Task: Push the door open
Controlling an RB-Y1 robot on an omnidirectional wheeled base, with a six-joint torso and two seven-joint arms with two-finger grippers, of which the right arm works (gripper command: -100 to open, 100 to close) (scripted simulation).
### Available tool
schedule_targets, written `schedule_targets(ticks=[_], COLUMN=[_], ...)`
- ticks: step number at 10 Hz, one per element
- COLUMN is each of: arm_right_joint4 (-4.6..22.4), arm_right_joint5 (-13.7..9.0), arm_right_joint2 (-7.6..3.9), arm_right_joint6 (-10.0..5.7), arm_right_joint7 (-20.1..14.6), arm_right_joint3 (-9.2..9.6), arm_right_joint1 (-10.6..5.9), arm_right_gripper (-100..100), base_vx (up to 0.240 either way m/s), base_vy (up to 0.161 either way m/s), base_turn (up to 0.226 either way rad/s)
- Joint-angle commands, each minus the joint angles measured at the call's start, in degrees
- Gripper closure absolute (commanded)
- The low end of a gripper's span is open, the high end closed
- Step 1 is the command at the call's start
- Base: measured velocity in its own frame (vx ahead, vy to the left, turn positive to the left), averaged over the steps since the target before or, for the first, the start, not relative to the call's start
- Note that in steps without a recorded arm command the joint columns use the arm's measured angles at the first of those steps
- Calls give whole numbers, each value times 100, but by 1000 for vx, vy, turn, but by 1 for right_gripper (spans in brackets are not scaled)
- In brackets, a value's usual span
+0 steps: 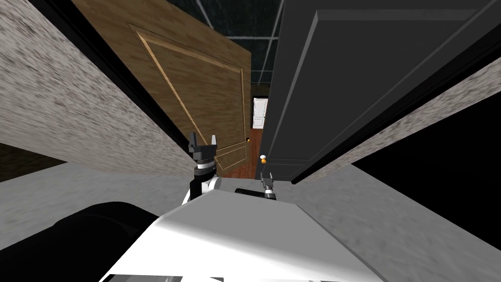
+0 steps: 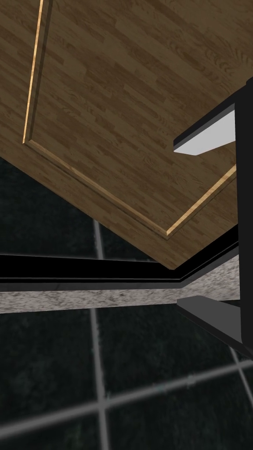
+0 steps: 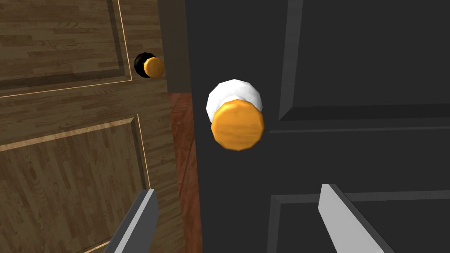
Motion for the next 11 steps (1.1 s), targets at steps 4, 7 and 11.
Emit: schedule_targets(ticks=[4,7,11], arm_right_joint4=[127,236,308], arm_right_joint5=[-58,-70,-80], arm_right_joint2=[4,45,74], arm_right_joint6=[-23,-37,-44], arm_right_joint7=[-89,-131,-157], arm_right_joint3=[18,-36,-76], arm_right_joint1=[-46,-106,-148], arm_right_gripper=[-100,-100,-100], base_vx=[98,177,177], base_vy=[-29,25,0], base_turn=[32,31,27])
